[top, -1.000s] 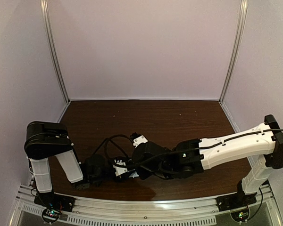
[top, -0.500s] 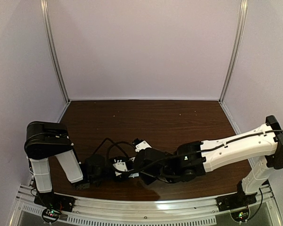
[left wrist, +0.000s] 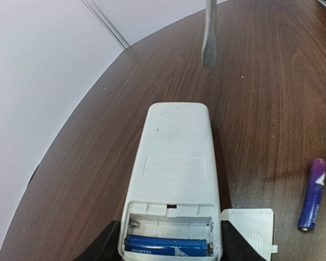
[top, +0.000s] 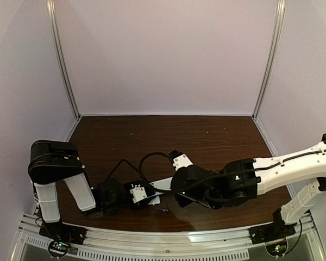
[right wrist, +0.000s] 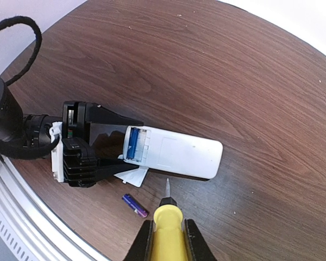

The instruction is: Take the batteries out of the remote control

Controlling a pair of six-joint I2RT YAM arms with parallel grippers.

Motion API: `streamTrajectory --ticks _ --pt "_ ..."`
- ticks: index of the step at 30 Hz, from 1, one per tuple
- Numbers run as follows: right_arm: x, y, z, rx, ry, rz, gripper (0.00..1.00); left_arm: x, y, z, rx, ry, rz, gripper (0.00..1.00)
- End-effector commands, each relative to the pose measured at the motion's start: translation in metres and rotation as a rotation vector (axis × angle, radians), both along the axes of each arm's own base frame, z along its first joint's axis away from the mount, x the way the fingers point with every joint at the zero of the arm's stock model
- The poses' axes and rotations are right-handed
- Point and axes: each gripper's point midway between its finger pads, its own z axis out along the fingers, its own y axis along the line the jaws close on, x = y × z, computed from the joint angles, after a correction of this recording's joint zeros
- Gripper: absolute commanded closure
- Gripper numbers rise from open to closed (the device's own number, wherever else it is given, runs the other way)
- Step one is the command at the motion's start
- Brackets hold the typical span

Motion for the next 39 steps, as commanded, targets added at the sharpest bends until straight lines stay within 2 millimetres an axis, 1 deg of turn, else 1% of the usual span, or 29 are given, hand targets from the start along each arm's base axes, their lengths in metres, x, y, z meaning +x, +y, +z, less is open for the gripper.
streamTrajectory --ticks 1,5,9,13,16,21,24,28,32,34,36,39 --pt "0.005 -0.012 0.005 0.006 -0.043 -0.046 1.0 0.009 -0.004 0.059 -0.211 -0.133 0.023 0.92" --pt "0.009 -0.02 0.009 0.03 -0.069 -0.073 1.0 0.008 -0.004 0.06 -0.218 -0.127 0.019 0.92" --pt "0.012 -0.03 0.016 0.099 -0.1 -0.085 1.0 0.005 -0.006 0.061 -0.222 -0.118 0.004 0.91" --pt "0.014 -0.039 0.013 0.169 -0.122 -0.096 1.0 0.003 -0.007 0.059 -0.225 -0.101 -0.006 0.91" --pt "0.015 -0.045 0.014 0.221 -0.123 -0.1 1.0 0.002 -0.01 0.057 -0.223 -0.081 -0.017 0.91" --pt "0.018 -0.049 0.017 0.307 -0.081 -0.073 1.0 0.002 -0.01 0.056 -0.23 -0.054 -0.012 0.92" --pt "0.019 -0.045 0.021 0.348 -0.055 -0.033 1.0 0.001 -0.012 0.055 -0.233 -0.035 -0.02 0.92" --pt "0.015 -0.027 0.027 0.411 0.005 0.067 1.0 -0.003 -0.013 0.054 -0.225 -0.023 -0.041 0.97" --pt "0.014 -0.011 0.029 0.436 0.034 0.129 1.0 -0.007 -0.016 0.05 -0.207 -0.008 -0.071 0.99" --pt "0.014 -0.004 0.027 0.429 0.042 0.144 1.0 -0.014 -0.019 0.048 -0.202 0.001 -0.111 0.99" --pt "0.015 0.002 0.023 0.418 0.047 0.145 1.0 -0.015 -0.02 0.047 -0.197 0.002 -0.12 0.99" --pt "0.02 0.003 0.015 0.407 0.06 0.124 1.0 -0.014 -0.02 0.045 -0.184 -0.003 -0.118 1.0"
